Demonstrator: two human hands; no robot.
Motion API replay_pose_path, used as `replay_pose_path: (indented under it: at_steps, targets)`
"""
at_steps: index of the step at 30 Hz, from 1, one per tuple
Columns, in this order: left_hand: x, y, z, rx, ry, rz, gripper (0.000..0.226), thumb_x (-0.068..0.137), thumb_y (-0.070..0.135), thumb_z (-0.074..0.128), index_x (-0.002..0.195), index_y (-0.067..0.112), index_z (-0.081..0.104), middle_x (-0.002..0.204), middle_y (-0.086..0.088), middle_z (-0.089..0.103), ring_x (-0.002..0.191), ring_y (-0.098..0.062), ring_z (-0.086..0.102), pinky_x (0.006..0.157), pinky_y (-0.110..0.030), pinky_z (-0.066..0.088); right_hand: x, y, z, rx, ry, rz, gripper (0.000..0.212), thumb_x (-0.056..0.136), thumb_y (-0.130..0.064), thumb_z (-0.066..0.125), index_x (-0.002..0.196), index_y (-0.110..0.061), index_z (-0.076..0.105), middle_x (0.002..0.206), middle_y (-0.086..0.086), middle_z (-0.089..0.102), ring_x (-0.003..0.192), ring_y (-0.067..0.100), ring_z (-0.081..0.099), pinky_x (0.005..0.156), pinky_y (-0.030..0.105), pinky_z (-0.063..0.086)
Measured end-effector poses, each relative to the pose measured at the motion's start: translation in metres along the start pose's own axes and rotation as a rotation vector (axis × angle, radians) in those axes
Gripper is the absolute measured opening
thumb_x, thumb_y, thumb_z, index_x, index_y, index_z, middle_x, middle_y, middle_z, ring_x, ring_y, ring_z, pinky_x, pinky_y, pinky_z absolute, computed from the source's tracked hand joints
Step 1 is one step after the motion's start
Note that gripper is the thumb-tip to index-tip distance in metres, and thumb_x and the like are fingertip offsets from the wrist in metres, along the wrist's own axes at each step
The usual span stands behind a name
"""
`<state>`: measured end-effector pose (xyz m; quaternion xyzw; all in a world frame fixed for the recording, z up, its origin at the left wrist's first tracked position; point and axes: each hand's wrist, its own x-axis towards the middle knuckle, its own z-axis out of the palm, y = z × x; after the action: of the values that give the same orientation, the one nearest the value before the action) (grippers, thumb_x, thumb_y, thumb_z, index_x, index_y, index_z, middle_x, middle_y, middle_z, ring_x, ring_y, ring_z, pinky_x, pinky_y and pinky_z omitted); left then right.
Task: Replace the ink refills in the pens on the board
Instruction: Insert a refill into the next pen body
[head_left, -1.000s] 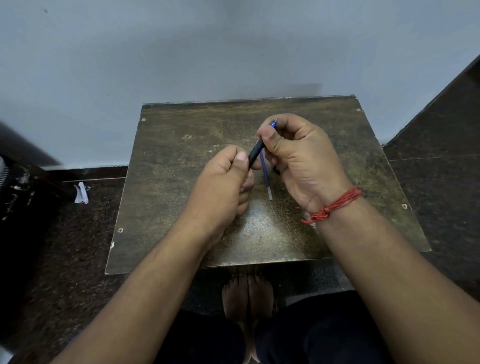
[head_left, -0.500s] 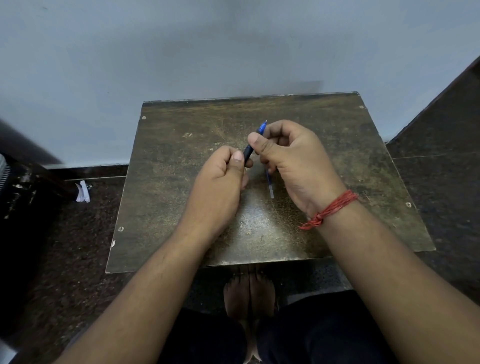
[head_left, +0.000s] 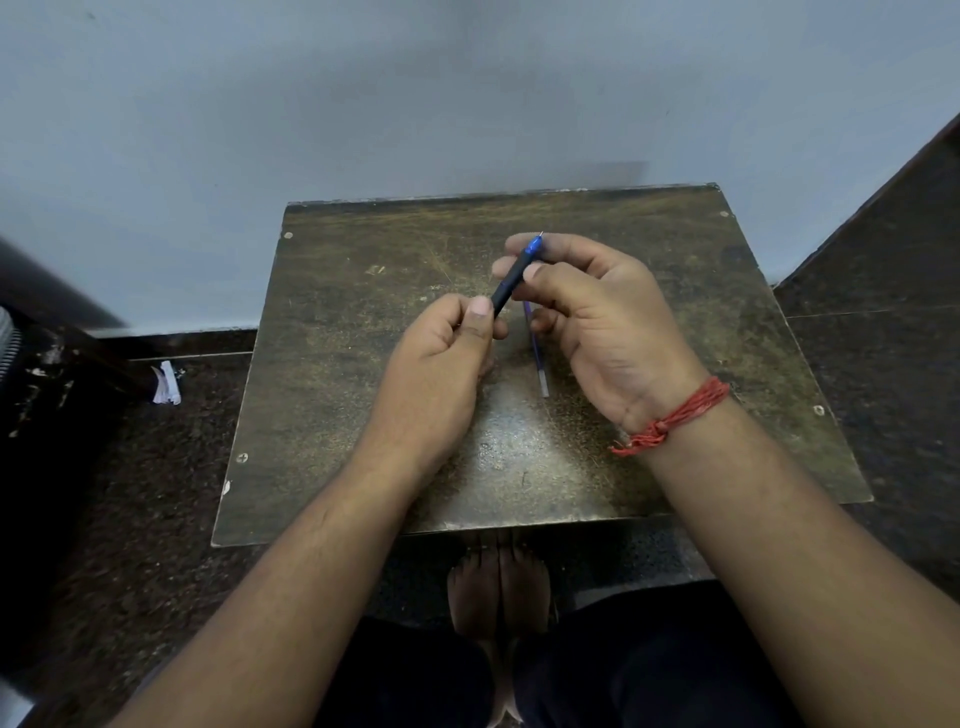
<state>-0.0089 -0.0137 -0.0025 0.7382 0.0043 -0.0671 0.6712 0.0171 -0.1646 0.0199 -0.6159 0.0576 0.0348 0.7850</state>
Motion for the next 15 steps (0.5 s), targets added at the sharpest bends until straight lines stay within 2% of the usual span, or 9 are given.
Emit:
replay_pose_path:
  at_steps: [4,8,10,15]
  targets:
    - [-0.0004,0.0001,0.0017,-0.005,-0.004,-0.003,0.036,0.097,0.053,0.046,0.087,0.024,0.064,0.054,0.013,0.042,0.048,-0.007,0.032,0.051,-0.028,0.026,0.0018,0.0027,-0.0001,-0.044,0.037,-0.024,0.012,0.087,-0.02,0.074,0.096,-0.014,0.07,0.09,0.006,0.071,0.081,0.016,0.061,0.062,0.028,0.044]
    - [-0.0008,0.0002,0.001,0.008,-0.005,-0.005,0.036,0.097,0.054,0.046,0.087,0.025,0.065,0.053,0.013,0.043,0.048,-0.005,0.033,0.051,-0.029,0.026,0.0022,0.0038,0.0001,-0.054,0.048,-0.03,0.006,0.087,-0.015,0.075,0.089,-0.015,0.069,0.08,0.001,0.067,0.074,0.014,0.059,0.06,0.027,0.044]
    - [-0.0006,0.0002,0.0009,0.008,-0.003,-0.003,0.036,0.097,0.053,0.045,0.087,0.024,0.065,0.053,0.013,0.042,0.047,-0.005,0.032,0.052,-0.029,0.025,0.0018,0.0025,-0.0001,-0.036,0.036,-0.024,0.005,0.089,-0.011,0.073,0.093,-0.011,0.07,0.082,0.002,0.068,0.077,0.017,0.06,0.061,0.029,0.043]
    - [-0.0001,0.0002,0.0011,-0.013,0.001,-0.018,0.037,0.097,0.053,0.045,0.087,0.022,0.063,0.053,0.013,0.04,0.046,-0.006,0.031,0.051,-0.028,0.024,0.0,-0.0034,-0.001,0.035,0.004,0.015,0.02,0.091,0.0,0.063,0.108,-0.007,0.068,0.098,0.01,0.078,0.089,0.021,0.066,0.065,0.028,0.043]
